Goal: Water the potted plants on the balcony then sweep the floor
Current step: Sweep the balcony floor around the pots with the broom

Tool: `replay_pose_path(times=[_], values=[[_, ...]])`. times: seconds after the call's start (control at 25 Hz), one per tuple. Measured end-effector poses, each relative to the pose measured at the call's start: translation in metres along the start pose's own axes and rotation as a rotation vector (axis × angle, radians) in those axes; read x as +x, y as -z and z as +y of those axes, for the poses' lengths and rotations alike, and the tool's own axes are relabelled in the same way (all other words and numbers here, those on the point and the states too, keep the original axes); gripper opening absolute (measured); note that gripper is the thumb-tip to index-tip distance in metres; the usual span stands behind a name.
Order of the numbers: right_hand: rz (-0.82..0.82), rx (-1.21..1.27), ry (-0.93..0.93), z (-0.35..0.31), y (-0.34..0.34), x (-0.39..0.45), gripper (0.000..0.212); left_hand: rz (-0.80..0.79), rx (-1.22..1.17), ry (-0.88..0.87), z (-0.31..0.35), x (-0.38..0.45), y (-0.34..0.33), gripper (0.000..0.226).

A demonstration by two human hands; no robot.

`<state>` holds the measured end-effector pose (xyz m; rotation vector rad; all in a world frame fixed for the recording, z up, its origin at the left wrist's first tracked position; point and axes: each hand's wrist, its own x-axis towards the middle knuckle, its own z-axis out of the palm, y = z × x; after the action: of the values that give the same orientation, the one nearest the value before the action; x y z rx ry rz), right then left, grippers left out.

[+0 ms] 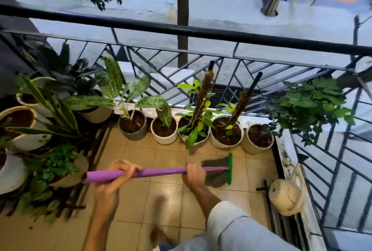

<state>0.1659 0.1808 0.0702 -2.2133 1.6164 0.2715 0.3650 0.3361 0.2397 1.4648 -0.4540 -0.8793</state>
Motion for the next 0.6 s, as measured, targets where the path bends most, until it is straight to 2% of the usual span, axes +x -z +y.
replay_pose_path(times=[0.08, 0.16, 0.24, 0.32, 0.4, 0.48, 0.6], values=[[-0.093, 0.002, -0.058, 0.071, 0.017, 0.022, 0.024, -0.057, 0.029, -0.048, 0.005, -0.006, -0.080, 0.004], [-0.055, 0.021, -0.208, 0.155, 0.041, 0.048, 0.023, -0.150, 0.049, -0.064, 0.014, -0.014, -0.171, 0.008], [-0.094, 0.005, -0.335, 0.239, 0.057, 0.068, 0.020, -0.239, 0.093, -0.089, 0.006, -0.009, -0.249, 0.018], [-0.155, 0.052, -0.393, 0.300, 0.064, 0.075, 0.017, -0.309, 0.224, -0.191, -0.006, -0.004, -0.306, 0.026], [-0.193, 0.151, -0.408, 0.353, 0.064, 0.078, 0.021, -0.372, 0.215, -0.149, -0.020, -0.013, -0.361, 0.033], [-0.255, 0.240, -0.373, 0.384, 0.054, 0.077, 0.029, -0.352, 0.123, -0.033, -0.043, -0.021, -0.400, 0.047], [-0.270, 0.366, -0.415, 0.391, 0.057, 0.062, 0.041, -0.144, 0.061, 0.130, -0.076, 0.004, -0.398, 0.049]])
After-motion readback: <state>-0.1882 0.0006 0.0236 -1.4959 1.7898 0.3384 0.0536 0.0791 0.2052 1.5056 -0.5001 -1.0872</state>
